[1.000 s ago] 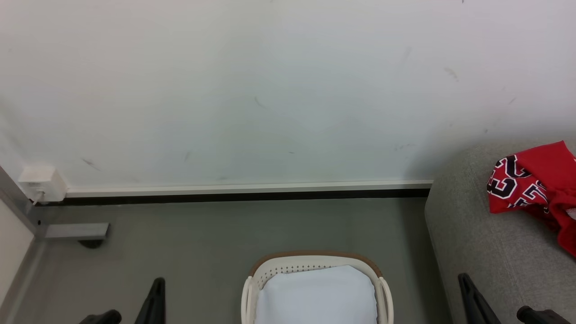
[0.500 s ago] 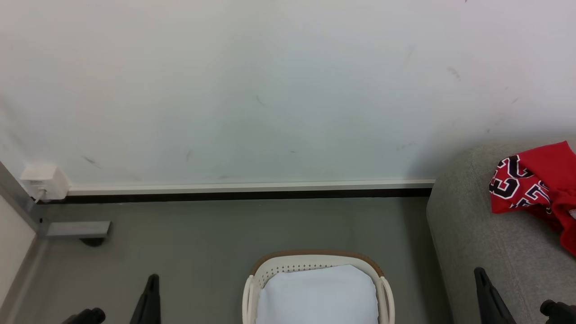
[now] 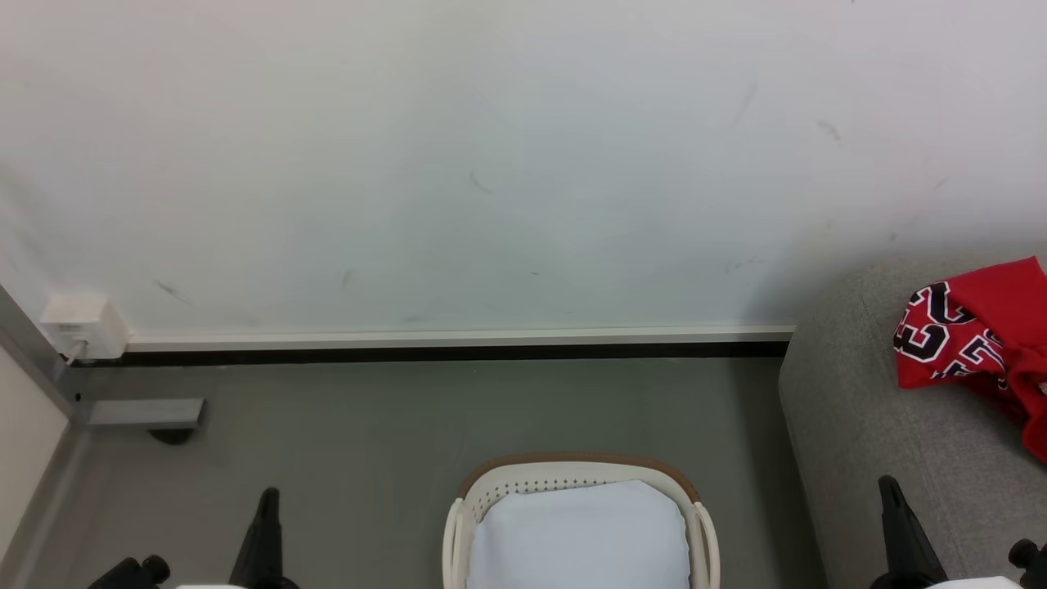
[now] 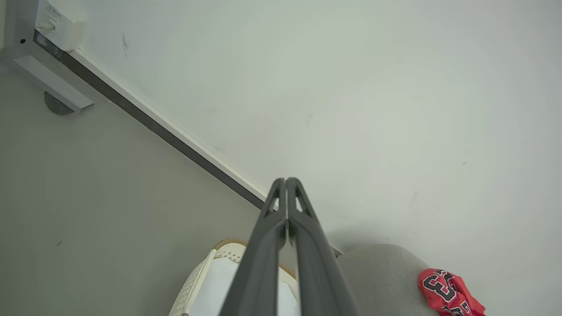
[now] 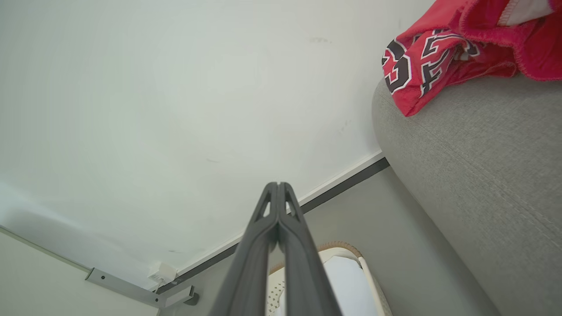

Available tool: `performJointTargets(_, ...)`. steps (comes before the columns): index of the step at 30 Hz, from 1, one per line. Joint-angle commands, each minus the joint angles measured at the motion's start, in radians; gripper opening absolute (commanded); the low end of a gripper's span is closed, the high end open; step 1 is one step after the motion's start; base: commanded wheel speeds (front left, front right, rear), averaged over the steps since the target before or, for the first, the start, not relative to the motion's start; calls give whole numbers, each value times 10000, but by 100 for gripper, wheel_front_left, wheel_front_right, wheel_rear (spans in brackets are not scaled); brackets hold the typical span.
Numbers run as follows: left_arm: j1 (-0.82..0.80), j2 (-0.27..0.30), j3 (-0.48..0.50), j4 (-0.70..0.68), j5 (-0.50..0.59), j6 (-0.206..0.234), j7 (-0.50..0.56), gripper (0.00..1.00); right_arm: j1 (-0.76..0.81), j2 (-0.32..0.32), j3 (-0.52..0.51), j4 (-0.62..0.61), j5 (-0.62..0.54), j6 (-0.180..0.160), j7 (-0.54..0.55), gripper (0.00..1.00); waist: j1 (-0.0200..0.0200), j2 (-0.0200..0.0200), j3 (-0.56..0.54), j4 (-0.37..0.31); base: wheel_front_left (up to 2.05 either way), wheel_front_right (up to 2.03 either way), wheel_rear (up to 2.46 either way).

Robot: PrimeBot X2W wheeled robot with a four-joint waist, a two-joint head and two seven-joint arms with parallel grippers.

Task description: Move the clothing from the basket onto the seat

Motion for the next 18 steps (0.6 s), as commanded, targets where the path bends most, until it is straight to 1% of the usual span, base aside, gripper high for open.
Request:
performJointTargets(1, -252, 55, 44, -150, -290, -47, 54, 0, -311, -41, -111, -156, 271, -7, 38, 0, 0, 0, 2, 4, 0, 0, 0)
performJointTargets(18, -445, 51, 217, -181, -2387, -63, 622, 0, -474, 64, -530, -194, 2086, -10, 573, 0, 0, 0, 39, 75, 0, 0, 0)
